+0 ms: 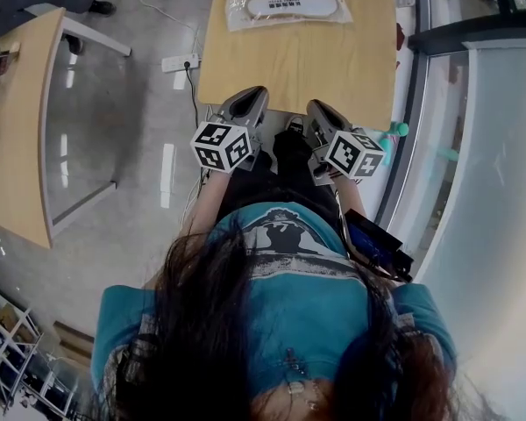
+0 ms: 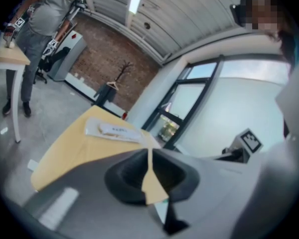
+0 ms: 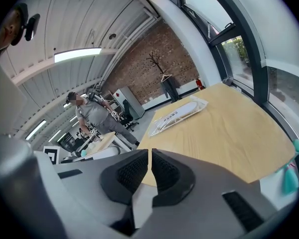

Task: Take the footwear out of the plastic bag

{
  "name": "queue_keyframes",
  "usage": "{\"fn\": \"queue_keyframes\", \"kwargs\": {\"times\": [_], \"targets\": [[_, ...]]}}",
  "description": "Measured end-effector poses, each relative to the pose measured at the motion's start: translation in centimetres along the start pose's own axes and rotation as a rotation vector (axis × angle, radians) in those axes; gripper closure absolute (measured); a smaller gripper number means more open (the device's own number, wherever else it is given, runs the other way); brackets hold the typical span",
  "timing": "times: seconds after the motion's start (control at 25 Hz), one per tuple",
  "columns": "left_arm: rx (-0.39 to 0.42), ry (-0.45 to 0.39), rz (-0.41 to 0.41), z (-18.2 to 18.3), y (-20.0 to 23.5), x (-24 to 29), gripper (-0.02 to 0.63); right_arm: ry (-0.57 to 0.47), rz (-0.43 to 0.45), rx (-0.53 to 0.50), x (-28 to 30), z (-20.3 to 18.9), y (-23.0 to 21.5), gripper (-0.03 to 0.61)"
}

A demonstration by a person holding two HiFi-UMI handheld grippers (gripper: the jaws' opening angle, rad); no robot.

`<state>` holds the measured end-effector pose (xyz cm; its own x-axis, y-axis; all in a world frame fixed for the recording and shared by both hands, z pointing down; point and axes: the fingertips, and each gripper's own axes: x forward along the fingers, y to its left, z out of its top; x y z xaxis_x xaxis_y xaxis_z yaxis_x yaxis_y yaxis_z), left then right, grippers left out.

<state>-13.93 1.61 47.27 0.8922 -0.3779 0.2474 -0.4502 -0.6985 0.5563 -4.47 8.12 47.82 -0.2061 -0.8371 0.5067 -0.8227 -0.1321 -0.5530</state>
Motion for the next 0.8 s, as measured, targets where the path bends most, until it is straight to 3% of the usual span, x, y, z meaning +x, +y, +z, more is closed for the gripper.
{"fn": "queue_keyframes", "kwargs": {"times": [0.4, 0.8], "targets": [[-0.011, -0.023, 0.065, 1.9, 1.5, 5.6, 0.604, 0.0, 0.02, 0.0, 3.6, 7.0, -6.7, 0.549], [-0.025, 0.004, 0.127, 2.7, 2.2, 13.7, 0.604, 0.102, 0.006, -0.088, 10.2, 14.7, -16.5, 0.548]]}}
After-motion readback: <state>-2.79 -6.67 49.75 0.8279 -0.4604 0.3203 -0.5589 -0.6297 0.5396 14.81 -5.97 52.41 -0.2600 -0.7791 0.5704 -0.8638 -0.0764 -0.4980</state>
